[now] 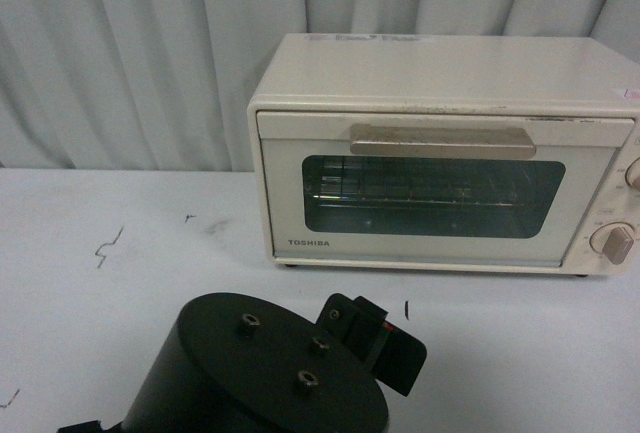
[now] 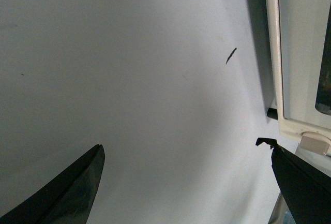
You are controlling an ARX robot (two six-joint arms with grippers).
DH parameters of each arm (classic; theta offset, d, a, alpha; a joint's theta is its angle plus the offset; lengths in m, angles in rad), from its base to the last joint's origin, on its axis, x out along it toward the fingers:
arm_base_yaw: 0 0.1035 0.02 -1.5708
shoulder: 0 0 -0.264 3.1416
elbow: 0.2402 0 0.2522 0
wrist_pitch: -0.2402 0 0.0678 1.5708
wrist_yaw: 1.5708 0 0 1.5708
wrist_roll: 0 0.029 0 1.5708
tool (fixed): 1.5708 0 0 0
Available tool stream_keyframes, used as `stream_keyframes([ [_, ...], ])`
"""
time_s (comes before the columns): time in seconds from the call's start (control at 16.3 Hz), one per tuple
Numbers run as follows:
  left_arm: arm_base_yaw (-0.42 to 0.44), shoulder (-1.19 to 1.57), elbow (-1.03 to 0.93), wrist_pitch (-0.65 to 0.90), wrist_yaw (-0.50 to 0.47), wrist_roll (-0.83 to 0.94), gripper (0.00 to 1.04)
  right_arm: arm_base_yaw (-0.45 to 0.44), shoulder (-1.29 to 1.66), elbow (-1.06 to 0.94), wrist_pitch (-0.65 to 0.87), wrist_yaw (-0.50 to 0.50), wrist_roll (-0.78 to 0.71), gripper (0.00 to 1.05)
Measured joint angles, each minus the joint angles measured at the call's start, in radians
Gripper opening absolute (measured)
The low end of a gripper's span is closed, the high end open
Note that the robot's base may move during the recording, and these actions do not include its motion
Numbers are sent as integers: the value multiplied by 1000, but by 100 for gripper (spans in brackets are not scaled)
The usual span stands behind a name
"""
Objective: Open oven
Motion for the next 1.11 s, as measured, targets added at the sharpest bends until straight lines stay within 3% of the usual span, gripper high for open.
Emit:
stream_keyframes([
  [0.37,-30,48,46,-33,19,50,98,0,0,0,0,0,0,98],
  [0.55,-13,43,51,-63,-28,52,98,0,0,0,0,0,0,98],
  [1.11,39,42,29,-27,-27,77,98,0,0,0,0,0,0,98],
])
